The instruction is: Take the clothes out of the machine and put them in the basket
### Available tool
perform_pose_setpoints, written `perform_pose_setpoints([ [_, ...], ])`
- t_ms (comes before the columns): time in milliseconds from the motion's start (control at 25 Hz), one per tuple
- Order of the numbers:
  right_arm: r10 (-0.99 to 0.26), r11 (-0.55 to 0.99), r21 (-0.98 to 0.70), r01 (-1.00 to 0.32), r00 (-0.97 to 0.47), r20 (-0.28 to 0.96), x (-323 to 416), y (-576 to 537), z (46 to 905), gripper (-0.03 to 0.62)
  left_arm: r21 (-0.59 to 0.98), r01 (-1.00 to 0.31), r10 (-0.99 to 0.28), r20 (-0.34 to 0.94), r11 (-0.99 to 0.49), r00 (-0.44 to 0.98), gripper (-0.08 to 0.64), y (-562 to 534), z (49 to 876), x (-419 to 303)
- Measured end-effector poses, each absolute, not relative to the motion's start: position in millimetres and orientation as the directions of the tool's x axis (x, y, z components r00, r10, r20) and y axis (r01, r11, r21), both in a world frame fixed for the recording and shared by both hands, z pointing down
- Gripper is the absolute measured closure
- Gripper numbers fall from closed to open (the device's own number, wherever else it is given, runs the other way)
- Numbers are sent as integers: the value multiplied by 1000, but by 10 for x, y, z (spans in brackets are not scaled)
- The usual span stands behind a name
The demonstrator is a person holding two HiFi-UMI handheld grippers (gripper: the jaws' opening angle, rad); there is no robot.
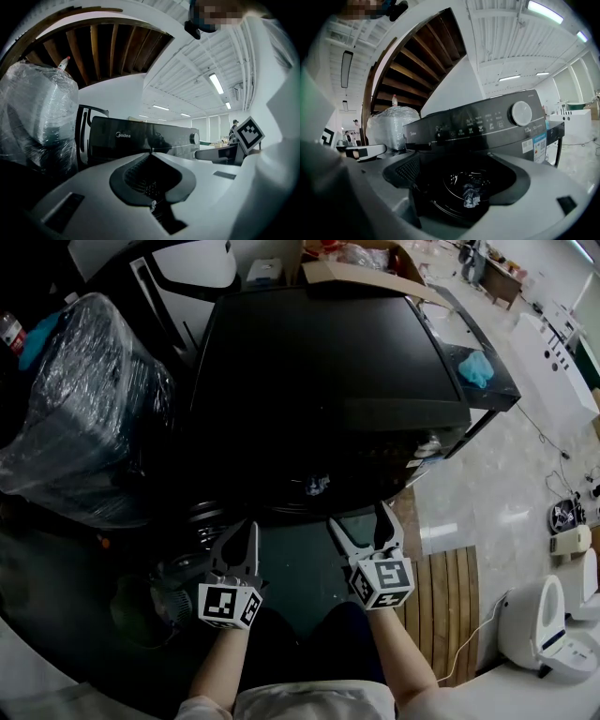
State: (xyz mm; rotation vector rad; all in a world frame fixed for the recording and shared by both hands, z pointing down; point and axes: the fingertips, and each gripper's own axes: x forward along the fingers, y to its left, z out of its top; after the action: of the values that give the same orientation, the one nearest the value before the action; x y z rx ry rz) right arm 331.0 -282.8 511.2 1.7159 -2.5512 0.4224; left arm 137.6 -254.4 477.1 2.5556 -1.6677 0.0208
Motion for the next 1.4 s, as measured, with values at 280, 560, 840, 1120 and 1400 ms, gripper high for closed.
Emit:
perform_pose_setpoints([
  [280,-907,343,-211,-915,-381,181,3277,-2957,5709,144,70,-915,-915,49,-397,401,540,-2632,5303,1354],
  [560,-911,344,-200,-917,-377,164,3212,-3152,6295,144,72,-910,-913,8,-407,409,538,-2772,5930,1362],
  [840,-913,345,-203,-916,-378,153,3192,-3303,6933,147,65,-904,-906,-22,-423,422,538,-2835,6529,1430],
  [1120,-908,342,-231,-911,-384,168,3162,-3384,7487,143,40,-900,-901,-28,-434,433,538,-2843,6998,1425],
  [1400,-899,341,-236,-910,-389,202,3148,-3335,7877,143,26,-899,-899,-26,-437,437,538,-2790,7300,1432],
])
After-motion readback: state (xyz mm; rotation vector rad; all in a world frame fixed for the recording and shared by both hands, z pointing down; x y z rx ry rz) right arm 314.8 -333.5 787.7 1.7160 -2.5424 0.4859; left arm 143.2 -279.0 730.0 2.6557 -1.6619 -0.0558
